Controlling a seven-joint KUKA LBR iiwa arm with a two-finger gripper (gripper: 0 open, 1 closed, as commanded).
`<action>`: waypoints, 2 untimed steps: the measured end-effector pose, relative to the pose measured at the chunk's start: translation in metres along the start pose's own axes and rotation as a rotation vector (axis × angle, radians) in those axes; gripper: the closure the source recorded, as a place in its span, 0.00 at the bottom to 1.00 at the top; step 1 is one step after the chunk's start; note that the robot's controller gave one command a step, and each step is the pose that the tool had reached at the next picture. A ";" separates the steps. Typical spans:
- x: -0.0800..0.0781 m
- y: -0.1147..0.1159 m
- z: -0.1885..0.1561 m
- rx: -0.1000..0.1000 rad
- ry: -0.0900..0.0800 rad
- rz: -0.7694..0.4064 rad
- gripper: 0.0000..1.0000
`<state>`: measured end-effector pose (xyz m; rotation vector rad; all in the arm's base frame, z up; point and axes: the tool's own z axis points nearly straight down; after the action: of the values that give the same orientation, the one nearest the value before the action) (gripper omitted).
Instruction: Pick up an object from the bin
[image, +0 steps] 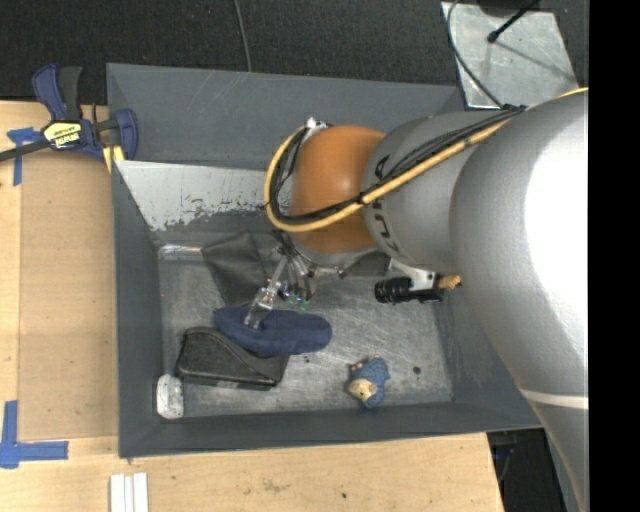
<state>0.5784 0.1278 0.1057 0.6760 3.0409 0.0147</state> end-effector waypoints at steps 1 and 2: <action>0.006 -0.003 0.008 0.011 0.018 -0.001 1.00; -0.005 -0.009 0.019 0.010 0.017 0.105 1.00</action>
Offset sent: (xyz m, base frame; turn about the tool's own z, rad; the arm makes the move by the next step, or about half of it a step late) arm 0.0000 0.0000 0.0000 0.0000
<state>0.5796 0.1172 0.0866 0.8396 3.0199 0.0072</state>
